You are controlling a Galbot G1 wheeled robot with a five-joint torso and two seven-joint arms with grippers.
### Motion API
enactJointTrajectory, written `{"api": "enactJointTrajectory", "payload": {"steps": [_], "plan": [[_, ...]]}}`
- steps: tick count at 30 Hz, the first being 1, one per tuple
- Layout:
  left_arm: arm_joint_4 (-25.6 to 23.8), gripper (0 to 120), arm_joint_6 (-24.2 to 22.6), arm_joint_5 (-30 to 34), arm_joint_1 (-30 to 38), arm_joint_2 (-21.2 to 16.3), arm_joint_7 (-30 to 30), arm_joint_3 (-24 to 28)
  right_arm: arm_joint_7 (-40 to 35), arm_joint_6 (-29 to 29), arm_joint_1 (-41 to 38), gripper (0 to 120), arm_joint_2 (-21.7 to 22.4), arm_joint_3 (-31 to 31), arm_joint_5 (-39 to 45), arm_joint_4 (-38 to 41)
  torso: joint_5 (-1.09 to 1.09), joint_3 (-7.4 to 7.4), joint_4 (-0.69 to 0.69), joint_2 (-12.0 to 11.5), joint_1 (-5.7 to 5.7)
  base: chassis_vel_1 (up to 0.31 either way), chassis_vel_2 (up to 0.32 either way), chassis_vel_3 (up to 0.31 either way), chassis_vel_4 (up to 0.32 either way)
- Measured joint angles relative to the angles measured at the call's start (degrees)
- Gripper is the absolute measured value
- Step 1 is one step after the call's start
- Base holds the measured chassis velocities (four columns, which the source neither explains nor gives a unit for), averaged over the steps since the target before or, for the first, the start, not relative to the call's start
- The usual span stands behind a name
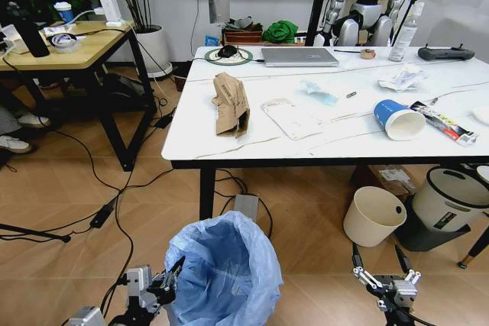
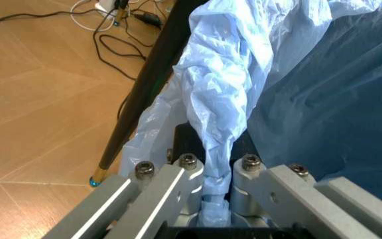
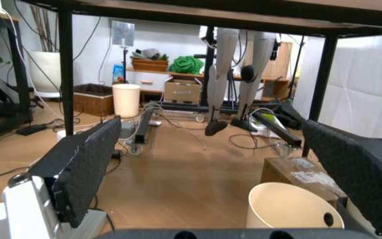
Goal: Pick up the trash bin and place the trash from the table into it.
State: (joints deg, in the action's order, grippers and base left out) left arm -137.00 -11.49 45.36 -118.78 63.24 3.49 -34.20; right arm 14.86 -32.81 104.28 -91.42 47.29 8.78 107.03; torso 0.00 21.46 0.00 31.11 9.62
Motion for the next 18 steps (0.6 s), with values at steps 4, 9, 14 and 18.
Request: {"api": "enactJointTrajectory", "payload": {"steps": [4, 9, 14, 18], "plan": [[0.0, 0, 0.0, 0.2, 0.1, -0.1, 0.0, -0.3, 0.0, 0.0, -0.1, 100, -0.1, 0.0, 0.0, 0.0, 0.00, 0.69, 0.00, 1.1, 0.44, 0.000, 0.000, 0.000, 0.000], [0.0, 0, -0.1, 0.4, 0.2, -0.1, 0.1, -0.3, 0.0, 0.0, -0.2, 100, -0.2, -0.1, 0.0, -0.1, 0.00, 1.40, 0.00, 2.2, 0.84, 0.000, 0.000, 0.000, 0.000], [0.1, 0, -0.1, 0.4, 0.2, -0.1, 0.1, -0.2, -0.1, 0.0, -0.2, 100, -0.3, -0.1, 0.0, -0.1, 0.00, 2.04, 0.00, 3.3, 1.29, 0.000, 0.000, 0.000, 0.000], [0.0, 0, -0.1, 0.4, 0.1, 0.0, 0.3, -0.1, -0.1, 0.2, -0.4, 100, -0.1, -0.1, 0.1, -0.1, 0.00, 2.71, 0.00, 4.4, 1.72, 0.000, 0.000, 0.000, 0.000]]}}
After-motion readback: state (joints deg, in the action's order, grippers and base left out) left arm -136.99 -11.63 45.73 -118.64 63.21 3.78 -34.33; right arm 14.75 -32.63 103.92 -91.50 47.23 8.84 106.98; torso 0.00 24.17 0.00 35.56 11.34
